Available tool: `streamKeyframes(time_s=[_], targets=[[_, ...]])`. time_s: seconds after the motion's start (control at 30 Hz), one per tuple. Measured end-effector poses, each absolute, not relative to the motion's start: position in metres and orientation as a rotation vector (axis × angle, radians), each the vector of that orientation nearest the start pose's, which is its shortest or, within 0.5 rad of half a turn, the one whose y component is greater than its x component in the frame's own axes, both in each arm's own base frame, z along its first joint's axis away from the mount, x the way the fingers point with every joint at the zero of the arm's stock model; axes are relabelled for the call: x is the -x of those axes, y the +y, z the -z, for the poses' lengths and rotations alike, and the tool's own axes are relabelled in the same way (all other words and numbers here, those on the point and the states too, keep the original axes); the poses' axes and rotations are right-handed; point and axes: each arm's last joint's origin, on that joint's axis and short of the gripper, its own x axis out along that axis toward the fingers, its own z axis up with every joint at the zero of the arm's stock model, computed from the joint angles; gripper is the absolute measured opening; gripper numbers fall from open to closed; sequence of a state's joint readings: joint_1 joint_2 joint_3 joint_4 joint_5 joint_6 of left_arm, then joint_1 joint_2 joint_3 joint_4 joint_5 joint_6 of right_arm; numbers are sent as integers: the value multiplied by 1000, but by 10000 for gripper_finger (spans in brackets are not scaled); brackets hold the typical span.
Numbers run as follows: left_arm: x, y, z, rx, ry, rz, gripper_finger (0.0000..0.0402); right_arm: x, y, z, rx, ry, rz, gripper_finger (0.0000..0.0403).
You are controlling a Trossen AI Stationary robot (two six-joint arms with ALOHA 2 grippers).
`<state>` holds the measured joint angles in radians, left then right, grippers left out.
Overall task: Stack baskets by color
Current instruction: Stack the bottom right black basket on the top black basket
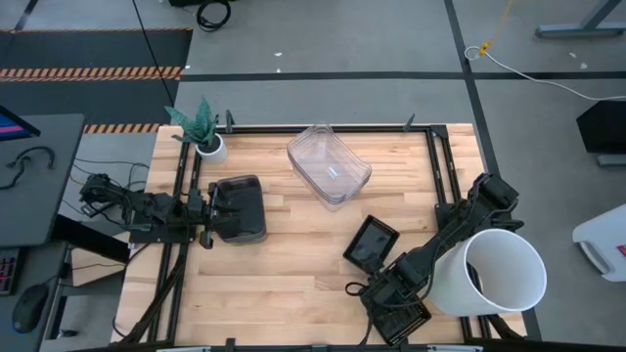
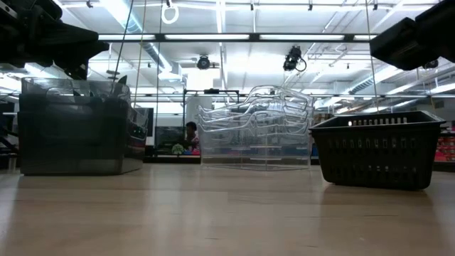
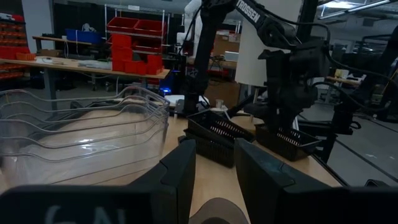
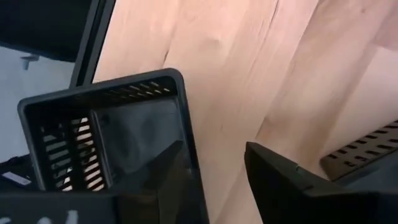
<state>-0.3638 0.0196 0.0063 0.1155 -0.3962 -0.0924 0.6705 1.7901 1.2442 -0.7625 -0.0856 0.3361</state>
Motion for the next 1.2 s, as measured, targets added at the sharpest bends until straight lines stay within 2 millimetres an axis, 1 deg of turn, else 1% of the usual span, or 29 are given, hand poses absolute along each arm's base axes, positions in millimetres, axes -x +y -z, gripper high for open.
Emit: streamKeyframes(time_s=[0.13, 0.27, 0.37, 0.53, 0.67, 0.8, 1.07, 1.13, 1.2], targets=[[-94, -24, -175, 130, -96, -28, 119, -263, 221, -189, 110, 1380, -448, 187], [-93, -24, -175, 130, -97, -28, 119, -258, 227, -189, 201, 1352, -471, 188], [-93, -24, -175, 130, -96, -28, 119, -253, 229, -186, 264, 1342, -465, 181], [-93, -24, -175, 130, -97, -28, 119, -247, 224, -174, 269, 1388, -464, 164], [-93, -24, -175, 130, -96, -28, 119, -244, 221, -169, 294, 1407, -465, 150], [-93, -24, -175, 130, -97, -28, 119, -242, 218, -165, 307, 1421, -476, 117], [-93, -24, -175, 131, -97, -28, 119, -241, 216, -162, 306, 1435, -495, 16], [-93, -24, -175, 130, -97, -28, 119, -243, 214, -163, 289, 1445, -516, 10], [-93, -24, -175, 130, -97, -28, 119, -245, 214, -164, 274, 1447, -521, 15]])
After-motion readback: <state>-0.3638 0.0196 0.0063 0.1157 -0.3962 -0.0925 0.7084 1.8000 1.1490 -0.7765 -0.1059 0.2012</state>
